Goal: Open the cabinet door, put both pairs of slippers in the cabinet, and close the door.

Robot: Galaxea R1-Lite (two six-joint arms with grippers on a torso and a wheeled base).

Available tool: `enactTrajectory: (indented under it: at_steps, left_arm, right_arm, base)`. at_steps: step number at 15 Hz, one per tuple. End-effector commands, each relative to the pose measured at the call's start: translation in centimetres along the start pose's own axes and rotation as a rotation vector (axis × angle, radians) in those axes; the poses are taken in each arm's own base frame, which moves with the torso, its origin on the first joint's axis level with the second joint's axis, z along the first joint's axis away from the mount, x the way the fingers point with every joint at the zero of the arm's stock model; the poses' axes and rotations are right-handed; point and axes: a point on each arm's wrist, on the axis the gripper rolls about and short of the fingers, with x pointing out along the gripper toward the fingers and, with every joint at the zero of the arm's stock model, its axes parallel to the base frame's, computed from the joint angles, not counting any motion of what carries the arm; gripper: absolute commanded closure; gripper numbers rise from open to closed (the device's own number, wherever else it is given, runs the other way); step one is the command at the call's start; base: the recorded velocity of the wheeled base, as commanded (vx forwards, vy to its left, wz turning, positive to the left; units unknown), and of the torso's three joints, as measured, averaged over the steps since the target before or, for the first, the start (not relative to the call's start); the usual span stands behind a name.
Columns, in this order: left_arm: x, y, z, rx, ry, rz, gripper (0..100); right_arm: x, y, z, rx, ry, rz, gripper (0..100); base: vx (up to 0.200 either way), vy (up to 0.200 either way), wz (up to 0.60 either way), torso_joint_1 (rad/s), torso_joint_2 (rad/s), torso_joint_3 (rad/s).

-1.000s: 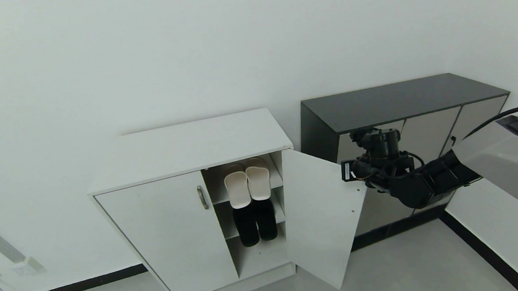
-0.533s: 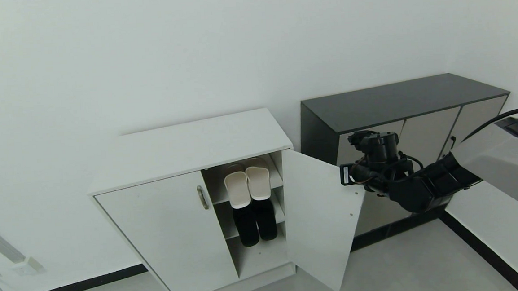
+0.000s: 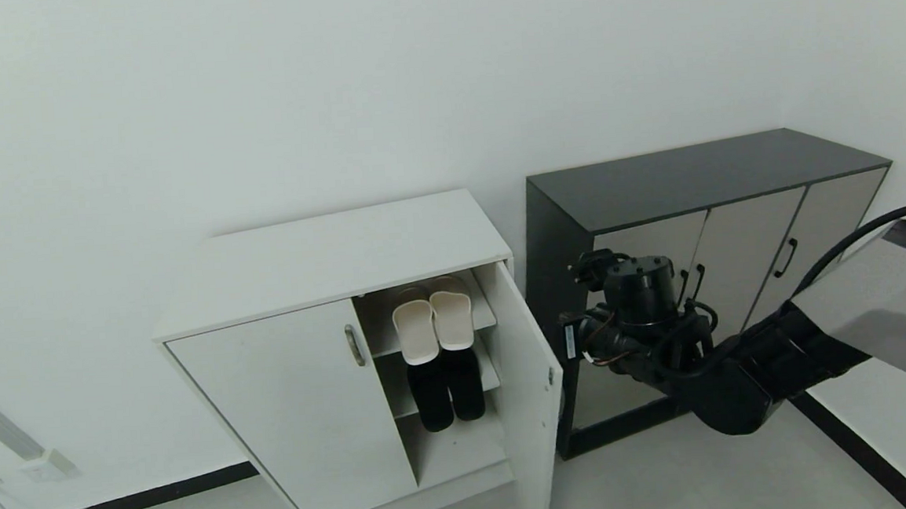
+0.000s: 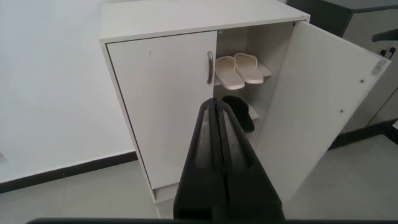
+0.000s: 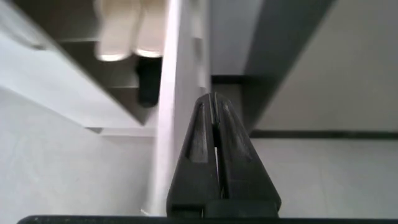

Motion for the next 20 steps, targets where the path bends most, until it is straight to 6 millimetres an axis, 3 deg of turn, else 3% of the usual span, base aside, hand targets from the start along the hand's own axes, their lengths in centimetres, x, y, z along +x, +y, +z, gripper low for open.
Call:
enactTrajectory:
  at_steps: [1,7,16,20]
  left_arm:
    - [0.0,0.0,0.0,0.000,0.001,0.001,100]
    - [0.0,0.0,0.0,0.000,0.001,0.001,100]
    - [0.0,0.0,0.0,0.000,0.001,0.001,100]
    - [0.0,0.0,0.0,0.000,0.001,0.002,100]
  right_arm:
    - [-1.1,0.7,0.5,-0.005,-0.029,0.026,100]
    - [-1.7,0.6,-0.5,-0.072,-0.029,0.048,100]
    - [-2.0,2.0,-2.1,-0.092,0.011,0.111,100]
    - [-2.1,1.7,-2.8,-0.110,-0.008,0.144,100]
  base:
    - [0.000,0.000,0.00,0.000,0.00,0.000]
    - [0.000,0.000,0.00,0.000,0.00,0.000]
    - [0.000,0.000,0.60,0.003,0.00,0.002]
    - [0.000,0.000,0.00,0.000,0.00,0.000]
